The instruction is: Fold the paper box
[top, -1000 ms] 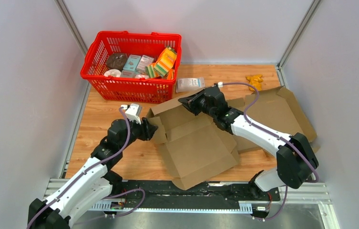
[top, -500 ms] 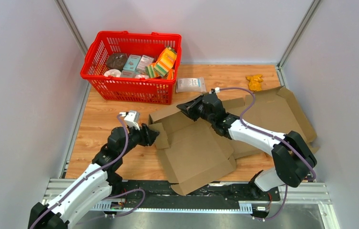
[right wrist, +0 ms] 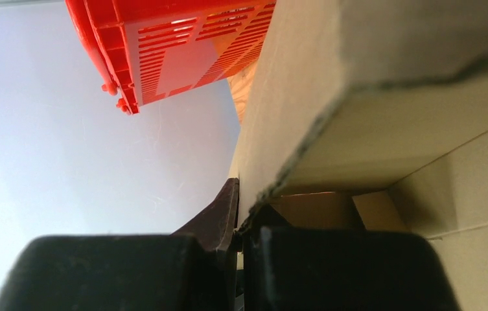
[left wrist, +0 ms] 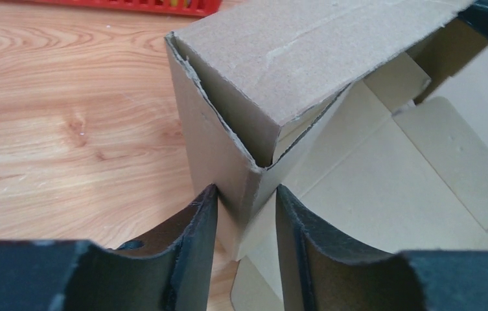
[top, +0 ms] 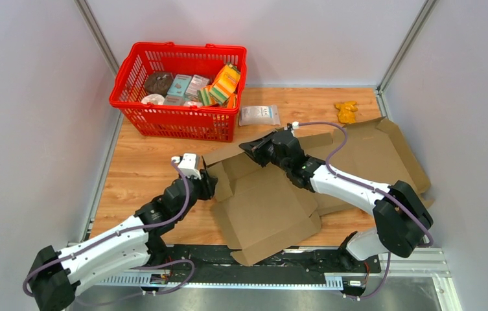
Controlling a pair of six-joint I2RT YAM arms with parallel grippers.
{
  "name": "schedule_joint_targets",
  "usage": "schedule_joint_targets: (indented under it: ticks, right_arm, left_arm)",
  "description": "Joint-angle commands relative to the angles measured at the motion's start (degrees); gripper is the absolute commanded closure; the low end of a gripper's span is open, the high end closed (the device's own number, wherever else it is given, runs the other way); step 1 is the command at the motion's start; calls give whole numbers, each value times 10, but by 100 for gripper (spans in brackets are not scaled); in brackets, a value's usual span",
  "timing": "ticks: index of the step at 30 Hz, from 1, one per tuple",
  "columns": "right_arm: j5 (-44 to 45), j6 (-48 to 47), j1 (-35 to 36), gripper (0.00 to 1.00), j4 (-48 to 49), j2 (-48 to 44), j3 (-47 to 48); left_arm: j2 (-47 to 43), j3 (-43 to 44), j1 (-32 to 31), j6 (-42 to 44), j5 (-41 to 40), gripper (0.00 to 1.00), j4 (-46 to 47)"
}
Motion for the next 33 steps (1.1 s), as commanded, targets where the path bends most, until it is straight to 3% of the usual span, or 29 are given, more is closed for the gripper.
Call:
schedule_joint_targets:
  ticks: [1,5,7,11,19,21,23,25,26,27,29,30,33]
  right_arm:
    - [7,10,9,97,-32,-9,4]
    - [9,20,10,97,-28,-10,-3]
    - [8,20,10,97,-28,-12,-3]
    - [5,22,10,97,-29,-19,-4]
    - [2,36,10,97,-29,-32,-10]
    - [-7,46,10,97,-27,-31,-9]
    - [-15,59,10,97,-24,-31,-13]
    - [-19,64,10,97,-20,-34,-18]
    - [-20,66,9,97,-19,-34,-20]
    - [-20,72,10,97,-18,-37,-23]
    - [-20,78,10,97,-17,-41,-30]
    - [-20,83,10,97,-15,-44,-31]
    - [-14,86,10,97,-22,-53,-36]
  left_arm:
    - [45,50,-34,-15,-133,58,-6]
    - [71,62,-53,-33,-176,58,-35]
    - [80,67,-55,-41,-190,50,-44]
    - [106,89,-64,-50,-236,49,-85]
    - [200,171,-90,-123,-346,82,-199]
    - [232,192,-93,-142,-367,83,-234]
    - [253,214,-96,-158,-376,75,-257]
    - [278,233,-96,-186,-390,59,-283]
    - [285,237,-96,-188,-392,59,-292]
    - [297,239,-96,-187,-393,61,-292]
    - [313,256,-96,-191,-396,82,-312]
    - [327,265,-96,-195,-402,99,-322]
    - [345,285,-96,-221,-411,100,-356]
